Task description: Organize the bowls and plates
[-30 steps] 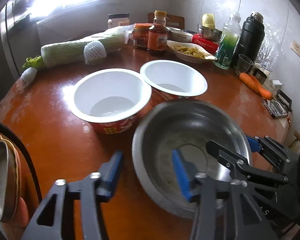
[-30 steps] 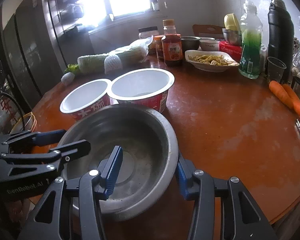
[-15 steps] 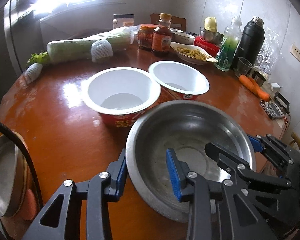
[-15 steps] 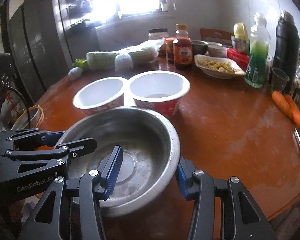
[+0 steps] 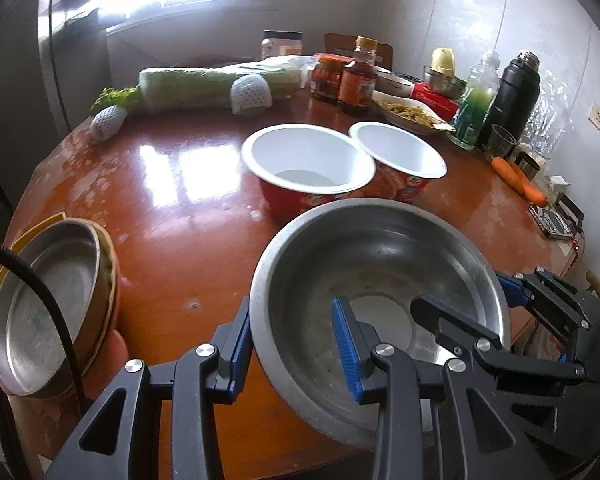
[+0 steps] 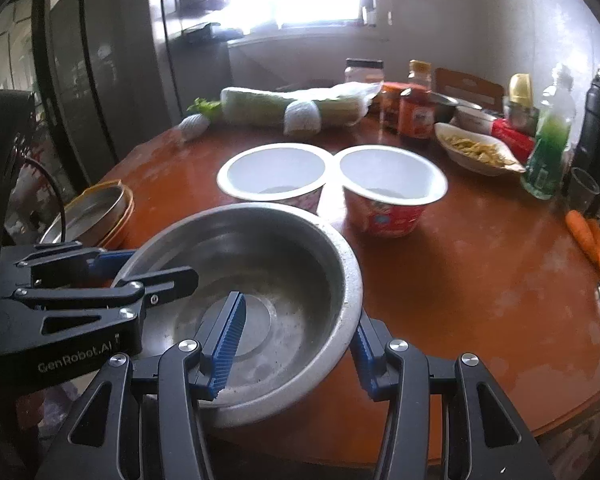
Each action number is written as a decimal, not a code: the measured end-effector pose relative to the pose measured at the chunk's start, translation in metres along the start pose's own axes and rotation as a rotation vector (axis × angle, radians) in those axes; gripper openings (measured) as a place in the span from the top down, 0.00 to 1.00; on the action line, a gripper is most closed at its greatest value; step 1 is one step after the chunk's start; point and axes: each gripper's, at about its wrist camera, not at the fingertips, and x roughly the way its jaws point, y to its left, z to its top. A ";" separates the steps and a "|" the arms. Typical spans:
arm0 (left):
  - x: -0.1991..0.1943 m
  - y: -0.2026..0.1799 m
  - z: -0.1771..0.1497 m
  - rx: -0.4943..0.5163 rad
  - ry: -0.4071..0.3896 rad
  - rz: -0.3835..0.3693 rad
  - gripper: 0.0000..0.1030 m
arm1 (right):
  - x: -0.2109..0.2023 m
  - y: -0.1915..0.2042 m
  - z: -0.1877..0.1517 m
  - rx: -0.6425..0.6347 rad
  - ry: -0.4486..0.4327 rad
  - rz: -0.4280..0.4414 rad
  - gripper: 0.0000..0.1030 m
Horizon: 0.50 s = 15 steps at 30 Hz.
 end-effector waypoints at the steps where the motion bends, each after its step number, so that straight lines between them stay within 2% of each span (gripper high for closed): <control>1: 0.000 0.002 -0.001 -0.003 0.000 0.003 0.63 | 0.001 0.003 -0.001 -0.007 0.003 0.002 0.50; 8: 0.007 0.009 -0.006 -0.023 0.004 0.001 0.63 | 0.012 0.010 -0.006 -0.019 0.034 0.010 0.50; 15: 0.011 0.007 -0.005 -0.007 -0.012 0.024 0.63 | 0.015 0.005 -0.005 0.010 0.023 0.026 0.49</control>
